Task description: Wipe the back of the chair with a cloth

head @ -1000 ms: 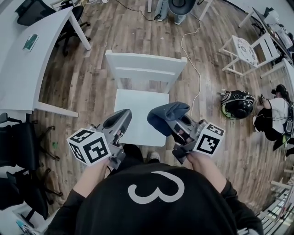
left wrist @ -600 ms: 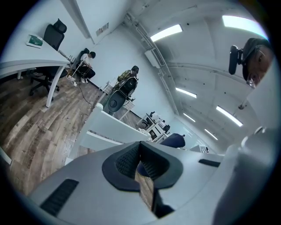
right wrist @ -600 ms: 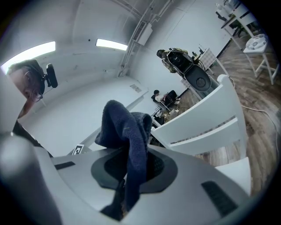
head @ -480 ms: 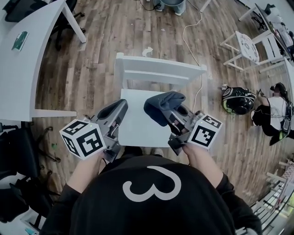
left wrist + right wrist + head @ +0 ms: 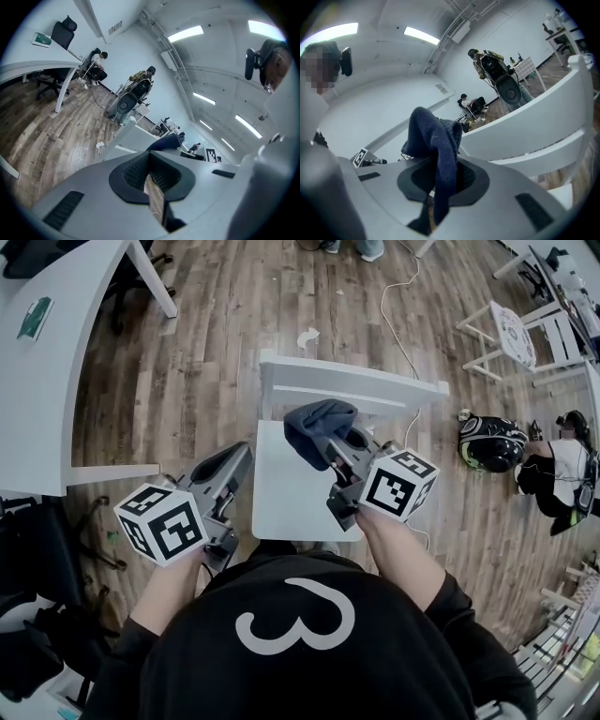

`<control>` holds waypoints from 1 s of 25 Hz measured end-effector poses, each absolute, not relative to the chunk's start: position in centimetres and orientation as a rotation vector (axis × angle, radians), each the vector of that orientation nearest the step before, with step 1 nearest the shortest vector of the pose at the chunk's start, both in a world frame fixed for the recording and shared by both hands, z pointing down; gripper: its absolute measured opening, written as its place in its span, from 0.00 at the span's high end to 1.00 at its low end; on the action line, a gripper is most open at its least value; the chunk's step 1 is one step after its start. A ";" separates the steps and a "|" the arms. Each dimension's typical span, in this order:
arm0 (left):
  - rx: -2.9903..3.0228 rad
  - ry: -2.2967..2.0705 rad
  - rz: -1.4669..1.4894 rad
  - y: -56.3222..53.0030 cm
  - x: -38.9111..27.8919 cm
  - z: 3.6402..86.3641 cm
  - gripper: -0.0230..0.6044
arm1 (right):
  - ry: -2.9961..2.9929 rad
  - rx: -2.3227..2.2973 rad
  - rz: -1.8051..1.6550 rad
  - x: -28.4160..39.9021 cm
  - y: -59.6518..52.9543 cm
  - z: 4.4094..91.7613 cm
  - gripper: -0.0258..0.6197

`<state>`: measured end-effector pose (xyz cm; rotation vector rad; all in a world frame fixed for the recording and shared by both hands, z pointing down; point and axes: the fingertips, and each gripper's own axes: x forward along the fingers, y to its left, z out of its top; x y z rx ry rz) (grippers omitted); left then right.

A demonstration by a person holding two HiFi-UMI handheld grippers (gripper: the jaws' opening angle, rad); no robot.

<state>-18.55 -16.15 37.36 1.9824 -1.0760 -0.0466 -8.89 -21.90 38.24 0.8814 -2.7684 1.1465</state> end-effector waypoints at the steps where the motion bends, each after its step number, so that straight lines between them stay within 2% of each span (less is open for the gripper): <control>1: 1.978 -1.078 -0.045 -16.2 -18.9 37.6 0.94 | -2.763 0.897 1.141 -9.3 -22.3 38.6 0.88; 25: 1.858 -1.158 -0.052 -14.5 -23.3 40.6 0.94 | -2.632 1.142 0.904 -14.2 -29.2 43.9 0.88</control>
